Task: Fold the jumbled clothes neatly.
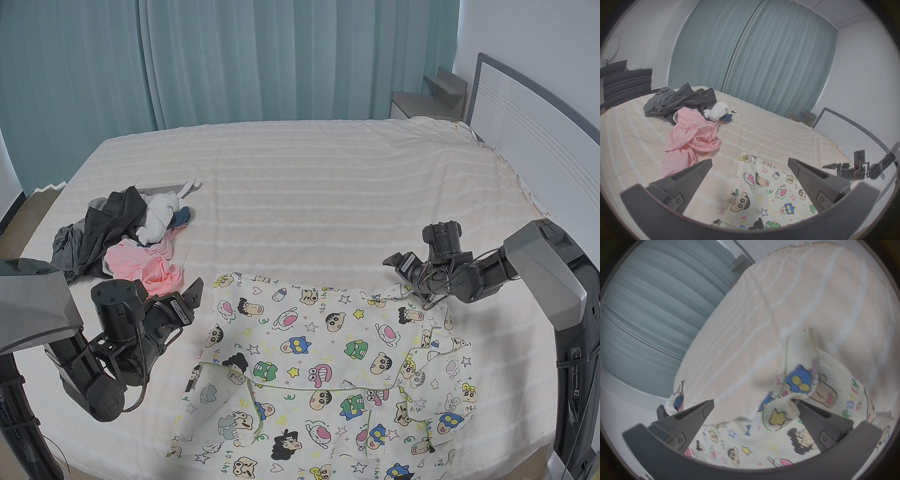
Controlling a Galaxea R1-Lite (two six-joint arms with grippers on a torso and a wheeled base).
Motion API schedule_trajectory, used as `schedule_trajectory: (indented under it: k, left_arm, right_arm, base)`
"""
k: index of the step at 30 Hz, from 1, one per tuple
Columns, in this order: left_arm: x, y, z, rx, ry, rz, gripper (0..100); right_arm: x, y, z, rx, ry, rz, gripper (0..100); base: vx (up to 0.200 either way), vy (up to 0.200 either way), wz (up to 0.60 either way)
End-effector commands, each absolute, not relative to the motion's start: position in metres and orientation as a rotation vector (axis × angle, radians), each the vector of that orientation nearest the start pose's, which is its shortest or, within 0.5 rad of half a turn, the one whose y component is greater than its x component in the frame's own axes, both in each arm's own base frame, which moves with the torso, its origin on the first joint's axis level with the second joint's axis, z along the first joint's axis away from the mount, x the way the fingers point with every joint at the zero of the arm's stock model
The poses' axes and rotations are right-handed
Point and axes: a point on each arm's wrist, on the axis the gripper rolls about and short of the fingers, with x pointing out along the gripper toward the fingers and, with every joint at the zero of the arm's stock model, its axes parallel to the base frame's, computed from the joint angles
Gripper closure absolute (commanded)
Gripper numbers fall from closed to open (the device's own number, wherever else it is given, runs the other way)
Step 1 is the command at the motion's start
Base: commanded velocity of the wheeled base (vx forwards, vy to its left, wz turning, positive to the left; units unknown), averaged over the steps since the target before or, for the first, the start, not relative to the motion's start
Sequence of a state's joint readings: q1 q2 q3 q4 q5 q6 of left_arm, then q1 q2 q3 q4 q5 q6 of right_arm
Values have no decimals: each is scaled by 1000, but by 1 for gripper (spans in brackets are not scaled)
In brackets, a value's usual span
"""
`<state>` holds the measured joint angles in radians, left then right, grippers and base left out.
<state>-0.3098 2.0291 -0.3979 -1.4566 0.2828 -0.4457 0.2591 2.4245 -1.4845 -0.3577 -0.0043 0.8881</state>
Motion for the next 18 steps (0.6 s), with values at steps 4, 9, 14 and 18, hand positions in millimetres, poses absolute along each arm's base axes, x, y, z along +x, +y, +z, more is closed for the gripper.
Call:
schedule_trajectory:
  k: [4, 9, 14, 18]
  left_arm:
    - [285, -83, 67, -390, 179, 20, 0]
    - [284, -79, 67, -391, 179, 33, 0]
    - [283, -74, 67, -389, 182, 49, 0]
    - [284, -73, 67, -390, 182, 51, 0]
  right_arm:
    - [505, 132, 57, 803, 563, 18, 0]
    - [521, 144, 58, 809, 527, 63, 0]
    - [519, 151, 62, 807, 519, 79, 0]
    - [519, 144, 83, 801, 469, 79, 0]
  base:
    - [0, 0, 0]
    - [0, 0, 0]
    - [0, 0, 0]
    - [0, 0, 0]
